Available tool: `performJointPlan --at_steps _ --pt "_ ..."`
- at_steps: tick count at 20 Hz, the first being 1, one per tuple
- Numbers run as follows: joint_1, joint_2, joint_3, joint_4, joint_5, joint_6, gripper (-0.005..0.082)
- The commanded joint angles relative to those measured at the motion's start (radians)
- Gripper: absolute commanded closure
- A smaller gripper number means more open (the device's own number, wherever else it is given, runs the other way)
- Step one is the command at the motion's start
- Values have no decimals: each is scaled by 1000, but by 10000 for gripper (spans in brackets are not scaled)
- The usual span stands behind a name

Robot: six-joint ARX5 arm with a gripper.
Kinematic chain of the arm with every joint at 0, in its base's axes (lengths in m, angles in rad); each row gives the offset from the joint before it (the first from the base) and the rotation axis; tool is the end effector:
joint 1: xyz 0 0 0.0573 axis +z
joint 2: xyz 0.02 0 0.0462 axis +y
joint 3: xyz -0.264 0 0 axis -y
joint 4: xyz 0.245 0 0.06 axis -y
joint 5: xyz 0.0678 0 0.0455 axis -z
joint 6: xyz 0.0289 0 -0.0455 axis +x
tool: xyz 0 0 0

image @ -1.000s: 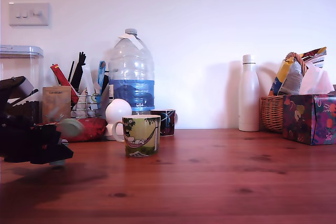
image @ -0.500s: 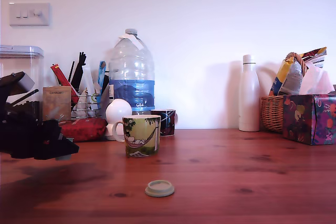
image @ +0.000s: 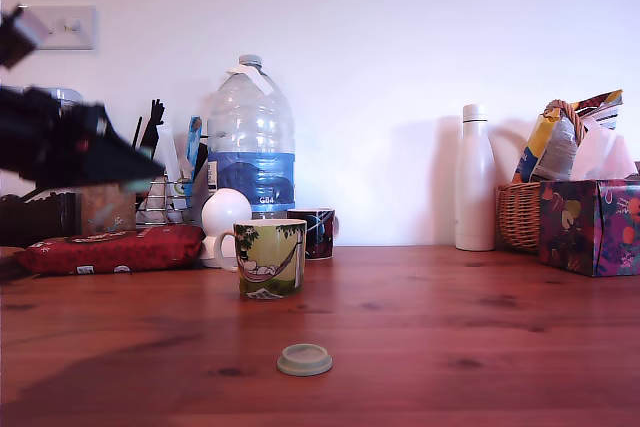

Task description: Pick up the coffee capsules from the table one by one and drop them inside the nearest coffee cup

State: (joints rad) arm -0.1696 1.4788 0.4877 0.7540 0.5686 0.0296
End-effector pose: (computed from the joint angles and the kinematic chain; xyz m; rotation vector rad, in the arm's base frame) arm 0.2632 -0.0609 0.1726 -0.0200 0.2268 -0.7381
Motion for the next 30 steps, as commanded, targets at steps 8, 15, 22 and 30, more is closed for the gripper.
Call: performJointPlan --at_steps 8,15,22,30 --pt "-18 -35 36 -89 2 5 610" --pt "-124 -2 269 -382 -92 61 609" --pt "-174 176 563 -667 -133 76 607" --pt "-175 401 880 -952 -134 85 606"
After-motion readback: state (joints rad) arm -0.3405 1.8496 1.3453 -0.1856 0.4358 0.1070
